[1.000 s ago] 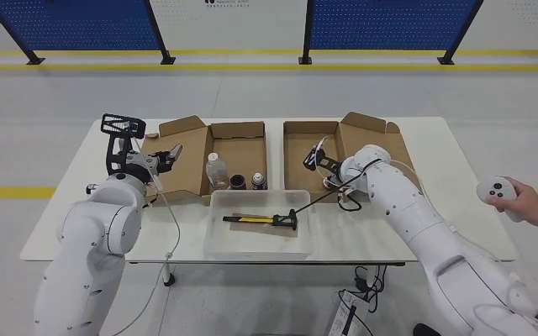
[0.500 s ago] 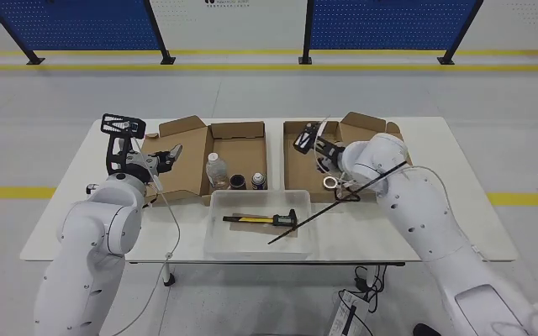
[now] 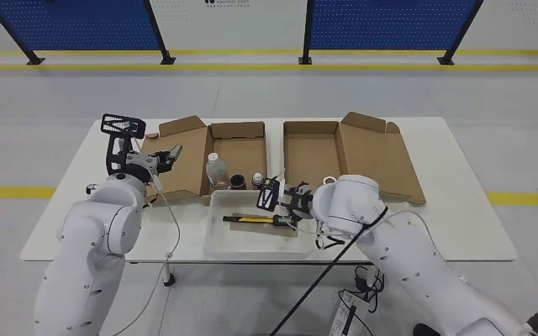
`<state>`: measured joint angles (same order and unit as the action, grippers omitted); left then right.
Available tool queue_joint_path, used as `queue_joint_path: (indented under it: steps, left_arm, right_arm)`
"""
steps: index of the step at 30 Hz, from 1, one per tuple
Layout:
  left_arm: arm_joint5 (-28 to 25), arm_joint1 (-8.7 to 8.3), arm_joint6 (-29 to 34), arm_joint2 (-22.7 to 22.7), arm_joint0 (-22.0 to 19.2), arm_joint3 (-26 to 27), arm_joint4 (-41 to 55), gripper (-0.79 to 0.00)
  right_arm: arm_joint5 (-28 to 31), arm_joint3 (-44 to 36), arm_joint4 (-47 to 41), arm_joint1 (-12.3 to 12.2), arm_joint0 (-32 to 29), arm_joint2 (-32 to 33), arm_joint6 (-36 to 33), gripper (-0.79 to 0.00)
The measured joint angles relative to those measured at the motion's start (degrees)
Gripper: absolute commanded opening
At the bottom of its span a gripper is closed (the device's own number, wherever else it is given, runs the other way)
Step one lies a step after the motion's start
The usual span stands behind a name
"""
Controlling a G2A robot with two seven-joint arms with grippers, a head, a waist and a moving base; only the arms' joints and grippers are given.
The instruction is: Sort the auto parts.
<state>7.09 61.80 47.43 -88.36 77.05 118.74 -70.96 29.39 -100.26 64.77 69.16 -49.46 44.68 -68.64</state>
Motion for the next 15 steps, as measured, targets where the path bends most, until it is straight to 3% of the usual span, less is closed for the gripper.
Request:
queue_joint_path:
  steps: [15]
  left_arm:
    - [0.0,0.0,0.0,0.0,0.0,0.0,0.0,0.0]
  right_arm:
    - [-0.3,19.4,-2.3,5.2,7.8,-11.6,1.5,-0.434]
